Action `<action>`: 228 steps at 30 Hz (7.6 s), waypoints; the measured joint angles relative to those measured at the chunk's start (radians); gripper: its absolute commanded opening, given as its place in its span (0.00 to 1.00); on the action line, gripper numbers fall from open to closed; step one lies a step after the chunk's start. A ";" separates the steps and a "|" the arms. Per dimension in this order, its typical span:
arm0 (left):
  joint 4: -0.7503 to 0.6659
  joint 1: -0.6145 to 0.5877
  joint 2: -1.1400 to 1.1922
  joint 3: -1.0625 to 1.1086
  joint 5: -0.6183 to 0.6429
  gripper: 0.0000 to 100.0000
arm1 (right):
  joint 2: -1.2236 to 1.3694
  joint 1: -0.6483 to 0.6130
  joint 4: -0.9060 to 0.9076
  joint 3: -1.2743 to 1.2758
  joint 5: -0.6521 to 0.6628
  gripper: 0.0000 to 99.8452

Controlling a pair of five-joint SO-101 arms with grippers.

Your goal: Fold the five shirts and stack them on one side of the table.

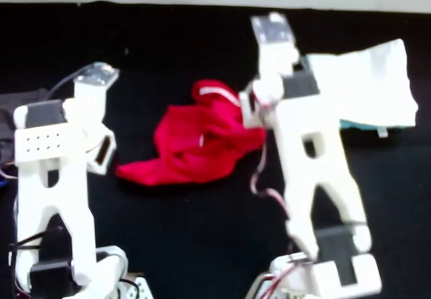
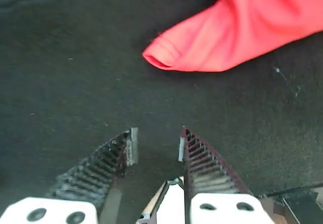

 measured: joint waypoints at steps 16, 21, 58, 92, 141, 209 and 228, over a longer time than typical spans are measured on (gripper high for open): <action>-0.218 0.407 0.000 0.044 0.351 0.15 | -0.582 0.146 -0.342 0.822 0.158 0.01; -0.431 0.425 0.043 0.163 0.370 0.15 | -0.595 0.152 -0.342 0.882 0.161 0.01; -0.723 0.514 0.589 -0.061 0.370 0.15 | -0.595 0.152 -0.342 0.939 0.161 0.01; -0.046 0.331 0.316 -0.103 0.238 0.18 | -0.595 -0.017 -0.238 0.813 0.161 0.01; -0.503 0.285 0.420 0.014 0.333 0.14 | -0.595 -0.026 -0.321 0.872 0.161 0.01; 0.066 -0.262 0.422 -0.559 0.247 0.01 | 0.178 -0.146 -0.339 0.399 0.161 0.00; 0.239 -0.198 0.420 -0.752 0.247 0.01 | -0.399 0.041 -0.020 0.262 0.281 0.01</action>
